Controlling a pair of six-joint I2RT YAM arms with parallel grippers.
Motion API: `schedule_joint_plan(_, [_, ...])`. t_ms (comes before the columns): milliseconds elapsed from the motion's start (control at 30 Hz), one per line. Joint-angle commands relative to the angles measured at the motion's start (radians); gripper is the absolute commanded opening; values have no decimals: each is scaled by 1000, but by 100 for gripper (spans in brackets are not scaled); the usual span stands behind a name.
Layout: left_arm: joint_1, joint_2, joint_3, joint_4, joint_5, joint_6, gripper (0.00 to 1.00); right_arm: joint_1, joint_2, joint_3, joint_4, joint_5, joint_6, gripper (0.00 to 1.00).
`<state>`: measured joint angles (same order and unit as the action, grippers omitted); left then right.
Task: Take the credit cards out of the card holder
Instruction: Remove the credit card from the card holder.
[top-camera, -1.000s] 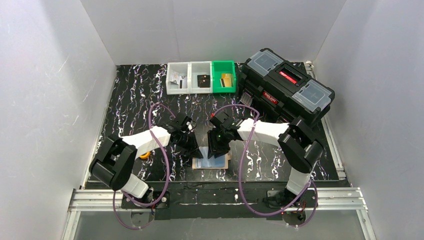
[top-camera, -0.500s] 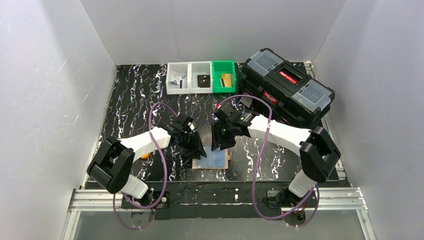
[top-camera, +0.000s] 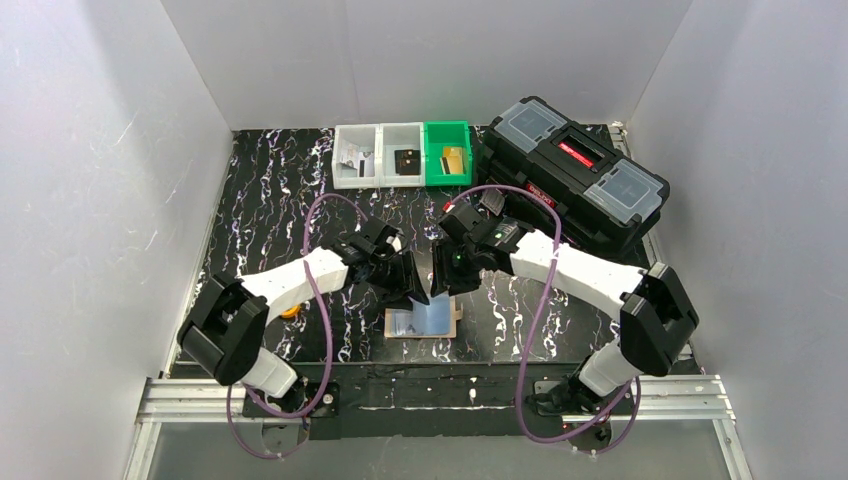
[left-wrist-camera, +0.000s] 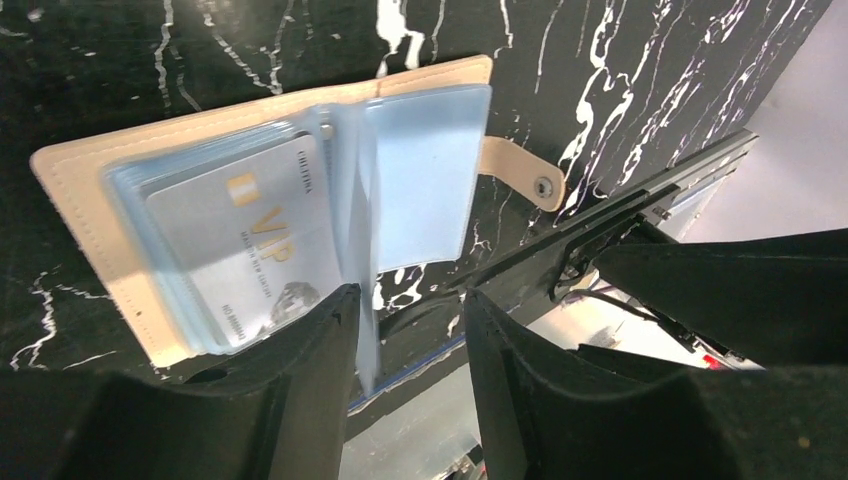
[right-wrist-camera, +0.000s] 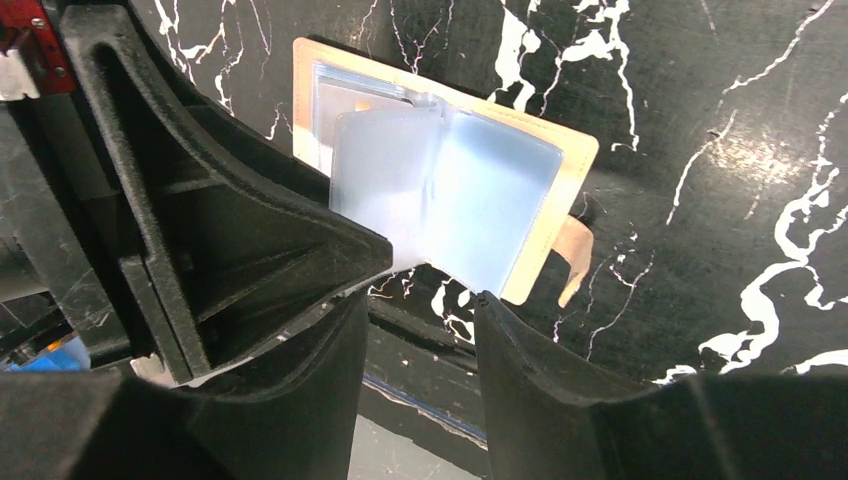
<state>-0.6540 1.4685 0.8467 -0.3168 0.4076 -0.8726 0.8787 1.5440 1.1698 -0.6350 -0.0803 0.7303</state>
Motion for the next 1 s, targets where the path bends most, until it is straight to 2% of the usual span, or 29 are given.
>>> schedule_joint_plan(0, [-33,33,61,-1,1,-3,42,-15,-60,-22,-17,28,11,51])
schedule_joint_plan(600, [-124,277,184,57,-7,-27,44,-43,-188,-147,-17,60,51,51])
schedule_joint_plan(733, [-124,256,196,38,-18,-15,44,-46,-205,-156,-16,58,55,51])
schedule_joint_plan(967, [-107,153,253,-100,-88,53,45,-50,-224,-153,4,38,60,51])
